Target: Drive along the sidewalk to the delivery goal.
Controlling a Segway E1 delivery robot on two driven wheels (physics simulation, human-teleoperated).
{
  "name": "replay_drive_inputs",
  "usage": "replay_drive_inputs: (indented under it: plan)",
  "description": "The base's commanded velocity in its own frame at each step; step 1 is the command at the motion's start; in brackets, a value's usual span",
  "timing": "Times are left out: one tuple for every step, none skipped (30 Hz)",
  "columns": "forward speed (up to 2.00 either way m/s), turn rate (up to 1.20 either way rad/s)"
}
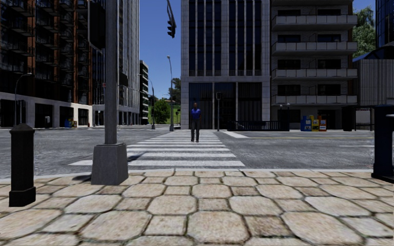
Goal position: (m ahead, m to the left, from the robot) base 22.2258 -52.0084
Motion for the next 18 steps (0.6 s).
replay_drive_inputs:
  plan:
    - [2.00,-0.16]
    - [2.00,-0.25]
    - [2.00,-0.35]
    - [2.00,-0.38]
    - [2.00,-0.39]
    - [2.00,-0.39]
    - [2.00,-0.39]
    - [2.00,-0.39]
    - [2.00,-0.39]
    - [2.00,-0.39]
    - [2.00,-0.39]
    - [2.00,-0.39]
    - [2.00,-0.39]
    - [2.00,-0.39]
    - [2.00,-0.39]
    - [2.00,-0.29]
    - [2.00,-0.26]
    - [2.00,-0.25]
